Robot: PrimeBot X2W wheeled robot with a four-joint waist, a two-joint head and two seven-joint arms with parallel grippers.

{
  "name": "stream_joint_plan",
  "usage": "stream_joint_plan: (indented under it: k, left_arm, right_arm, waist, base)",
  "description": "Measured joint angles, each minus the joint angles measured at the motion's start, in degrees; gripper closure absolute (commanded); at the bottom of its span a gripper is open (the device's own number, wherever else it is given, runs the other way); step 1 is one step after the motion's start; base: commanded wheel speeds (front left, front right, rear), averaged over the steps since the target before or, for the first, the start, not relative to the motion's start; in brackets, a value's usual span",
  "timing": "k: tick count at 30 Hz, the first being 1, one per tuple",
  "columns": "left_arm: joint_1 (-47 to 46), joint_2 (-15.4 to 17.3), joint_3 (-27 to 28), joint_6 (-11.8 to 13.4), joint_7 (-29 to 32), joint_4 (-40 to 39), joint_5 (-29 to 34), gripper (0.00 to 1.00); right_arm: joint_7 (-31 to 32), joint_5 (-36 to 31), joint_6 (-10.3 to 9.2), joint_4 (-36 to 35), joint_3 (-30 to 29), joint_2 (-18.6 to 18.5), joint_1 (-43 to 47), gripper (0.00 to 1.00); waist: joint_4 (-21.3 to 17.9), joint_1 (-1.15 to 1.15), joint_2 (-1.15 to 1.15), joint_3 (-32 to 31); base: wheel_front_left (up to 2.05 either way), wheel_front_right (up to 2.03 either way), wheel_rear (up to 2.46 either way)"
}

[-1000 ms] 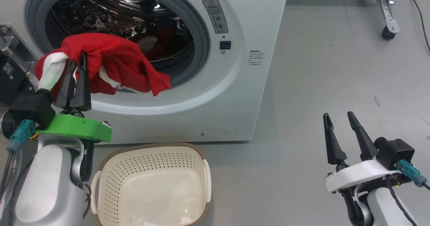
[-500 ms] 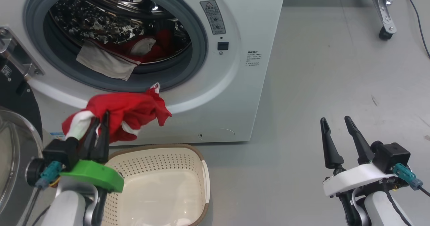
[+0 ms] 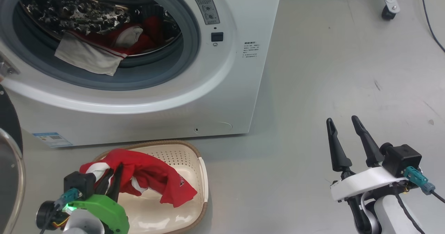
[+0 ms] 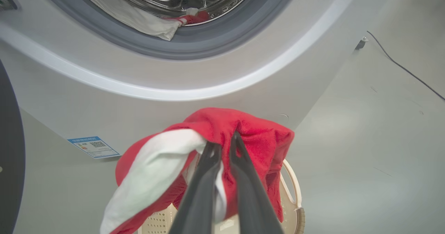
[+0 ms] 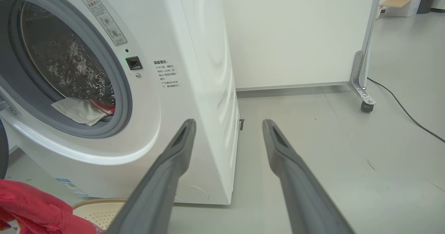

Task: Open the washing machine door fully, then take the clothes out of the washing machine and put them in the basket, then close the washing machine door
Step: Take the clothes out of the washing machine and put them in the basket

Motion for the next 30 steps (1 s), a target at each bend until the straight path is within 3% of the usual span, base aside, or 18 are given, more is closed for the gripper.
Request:
stream_joint_plan:
  k: [13, 30]
  left_arm:
    - [-0.38, 1.21, 0.02, 0.43, 3.96, 5.99, 0.74, 1.00]
    - [-7.82, 2.31, 1.30, 1.66, 6.98, 15.77, 0.58, 1.00]
  right_arm:
    - [0.09, 0.00, 0.00, -1.98, 0.46, 0.08, -2.76, 0.00]
    - [0.09, 0.00, 0.00, -2.31, 1.03, 1.25, -6.83, 0.00]
  waist:
    - [-3.37, 0.00, 0.00, 6.54]
    - [-9.88, 0.00, 0.00, 16.59]
  base:
    - [0.00, 0.00, 0.00]
    - [0.00, 0.00, 0.00]
